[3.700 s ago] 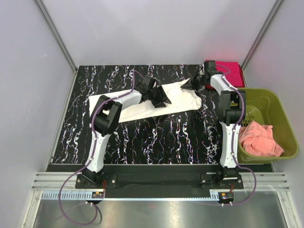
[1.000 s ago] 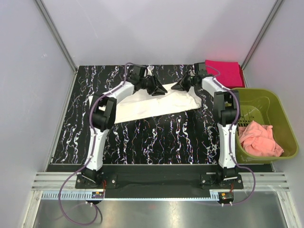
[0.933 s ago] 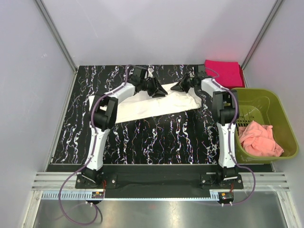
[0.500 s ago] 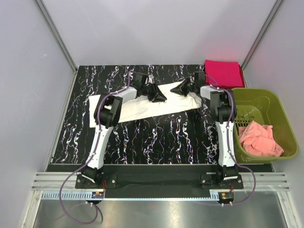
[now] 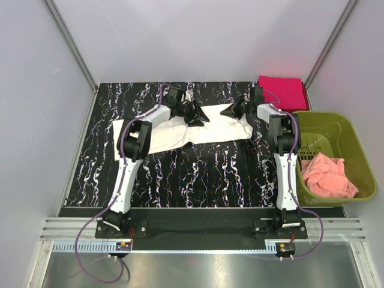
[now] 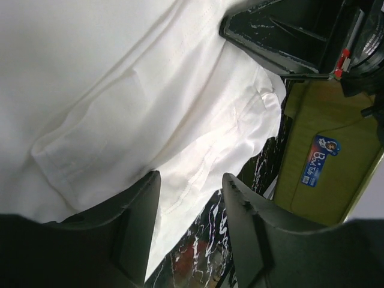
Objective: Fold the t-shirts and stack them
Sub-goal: Fold the tshirt
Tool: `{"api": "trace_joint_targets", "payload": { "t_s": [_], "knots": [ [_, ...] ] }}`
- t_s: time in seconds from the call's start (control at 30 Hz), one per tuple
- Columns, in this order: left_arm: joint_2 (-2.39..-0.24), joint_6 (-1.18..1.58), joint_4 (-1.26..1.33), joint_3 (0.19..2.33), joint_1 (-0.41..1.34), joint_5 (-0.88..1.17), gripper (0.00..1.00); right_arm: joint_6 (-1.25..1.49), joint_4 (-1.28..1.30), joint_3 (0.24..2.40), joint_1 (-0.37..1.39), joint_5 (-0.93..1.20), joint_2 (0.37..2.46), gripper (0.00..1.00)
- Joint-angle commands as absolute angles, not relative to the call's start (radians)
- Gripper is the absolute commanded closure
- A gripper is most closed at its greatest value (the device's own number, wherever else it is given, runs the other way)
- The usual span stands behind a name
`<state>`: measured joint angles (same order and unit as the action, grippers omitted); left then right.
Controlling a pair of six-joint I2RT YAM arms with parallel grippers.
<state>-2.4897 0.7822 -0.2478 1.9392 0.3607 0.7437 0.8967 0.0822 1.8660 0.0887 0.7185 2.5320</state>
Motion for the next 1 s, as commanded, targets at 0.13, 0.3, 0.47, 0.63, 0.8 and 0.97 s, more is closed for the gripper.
{"api": "trace_joint_targets", "payload": {
  "t_s": [0.13,0.3,0.47,0.63,0.8,0.97],
  "knots": [
    [-2.238,0.710,-0.390,1.994,0.351,0.726,0.44,0.683,0.480,2.066,0.081,0.545,2.428,0.87],
    [-2.087,0.594,-0.544,1.936,0.338,0.654,0.44,0.646,0.730,2.154,0.086,0.379,2.364,0.73],
    [-1.971,0.346,-0.777,1.820,0.331,0.366,0.43,0.724,0.888,2.183,0.127,0.172,2.307,0.44],
    [-1.781,0.307,-0.770,1.602,0.285,0.158,0.42,0.930,1.061,2.296,0.204,0.005,2.370,0.27],
    [-1.600,0.319,-0.707,1.416,0.252,0.146,0.41,1.121,1.100,2.290,0.285,-0.101,2.417,0.20],
    [-1.500,0.333,-0.684,1.306,0.249,0.143,0.41,1.244,1.115,2.336,0.345,-0.193,2.497,0.18]
  ]
}}
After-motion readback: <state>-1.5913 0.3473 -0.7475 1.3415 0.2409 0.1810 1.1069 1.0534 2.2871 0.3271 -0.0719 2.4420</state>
